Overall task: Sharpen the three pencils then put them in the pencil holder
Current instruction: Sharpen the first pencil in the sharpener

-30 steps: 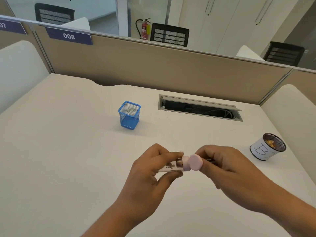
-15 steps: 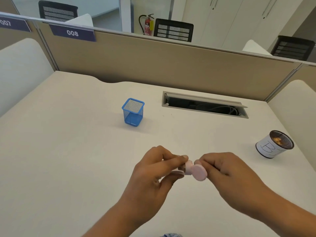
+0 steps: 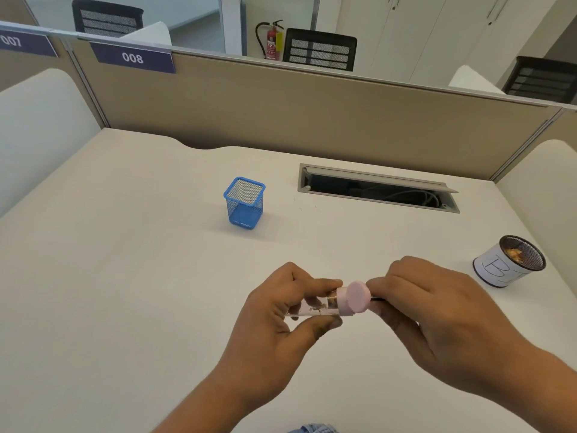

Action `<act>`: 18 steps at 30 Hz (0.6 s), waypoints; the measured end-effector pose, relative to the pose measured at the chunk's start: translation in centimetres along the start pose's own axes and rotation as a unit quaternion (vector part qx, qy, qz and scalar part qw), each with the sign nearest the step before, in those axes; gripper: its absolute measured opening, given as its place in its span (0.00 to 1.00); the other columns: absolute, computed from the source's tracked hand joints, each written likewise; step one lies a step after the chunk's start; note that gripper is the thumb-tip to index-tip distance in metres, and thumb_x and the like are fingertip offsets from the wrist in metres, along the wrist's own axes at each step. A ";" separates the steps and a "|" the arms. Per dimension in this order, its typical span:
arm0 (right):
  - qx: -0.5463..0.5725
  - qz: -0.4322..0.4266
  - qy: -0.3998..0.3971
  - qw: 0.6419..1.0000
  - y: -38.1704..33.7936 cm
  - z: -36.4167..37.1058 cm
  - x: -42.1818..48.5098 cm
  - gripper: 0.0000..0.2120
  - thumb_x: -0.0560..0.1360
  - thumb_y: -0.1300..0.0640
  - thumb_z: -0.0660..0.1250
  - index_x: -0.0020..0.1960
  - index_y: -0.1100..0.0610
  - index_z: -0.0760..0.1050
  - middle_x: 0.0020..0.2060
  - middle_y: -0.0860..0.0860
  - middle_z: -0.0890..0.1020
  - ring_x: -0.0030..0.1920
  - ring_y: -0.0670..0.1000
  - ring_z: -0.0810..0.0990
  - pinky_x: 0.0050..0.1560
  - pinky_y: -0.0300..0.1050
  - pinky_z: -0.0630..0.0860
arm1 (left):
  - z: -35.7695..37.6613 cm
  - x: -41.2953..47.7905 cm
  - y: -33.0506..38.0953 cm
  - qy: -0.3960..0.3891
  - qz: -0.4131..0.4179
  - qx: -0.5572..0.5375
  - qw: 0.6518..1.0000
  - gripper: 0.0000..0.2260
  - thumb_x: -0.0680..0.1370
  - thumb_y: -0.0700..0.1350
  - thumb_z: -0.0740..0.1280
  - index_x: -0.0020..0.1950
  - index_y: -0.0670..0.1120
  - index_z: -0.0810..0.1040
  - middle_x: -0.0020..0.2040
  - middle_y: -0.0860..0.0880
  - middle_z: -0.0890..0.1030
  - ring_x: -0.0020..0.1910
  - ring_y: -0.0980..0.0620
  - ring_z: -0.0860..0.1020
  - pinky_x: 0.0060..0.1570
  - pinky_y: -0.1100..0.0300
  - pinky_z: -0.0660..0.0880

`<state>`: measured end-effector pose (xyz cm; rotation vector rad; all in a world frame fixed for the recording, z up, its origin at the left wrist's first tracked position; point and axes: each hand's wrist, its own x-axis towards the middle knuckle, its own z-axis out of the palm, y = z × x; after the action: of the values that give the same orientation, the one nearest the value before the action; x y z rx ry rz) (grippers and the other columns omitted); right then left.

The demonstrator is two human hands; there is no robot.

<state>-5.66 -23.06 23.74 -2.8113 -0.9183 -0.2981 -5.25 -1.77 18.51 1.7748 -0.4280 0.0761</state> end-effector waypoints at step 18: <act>0.111 0.135 -0.105 0.979 -0.8 1.0 0.9 0.15 0.79 0.37 0.54 0.47 0.43 0.74 0.32 0.42 0.74 0.32 0.45 0.70 0.30 0.37 0.68 | -0.2 0.3 -2.2 0.014 0.019 0.032 0.999 0.16 0.70 0.40 0.75 0.55 0.55 0.83 0.44 0.56 0.77 0.45 0.56 0.78 0.43 0.73 0.69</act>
<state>-5.31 -21.67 23.09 -2.7439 -0.5532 0.1332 -4.20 -1.28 16.59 1.8261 -0.4425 0.1424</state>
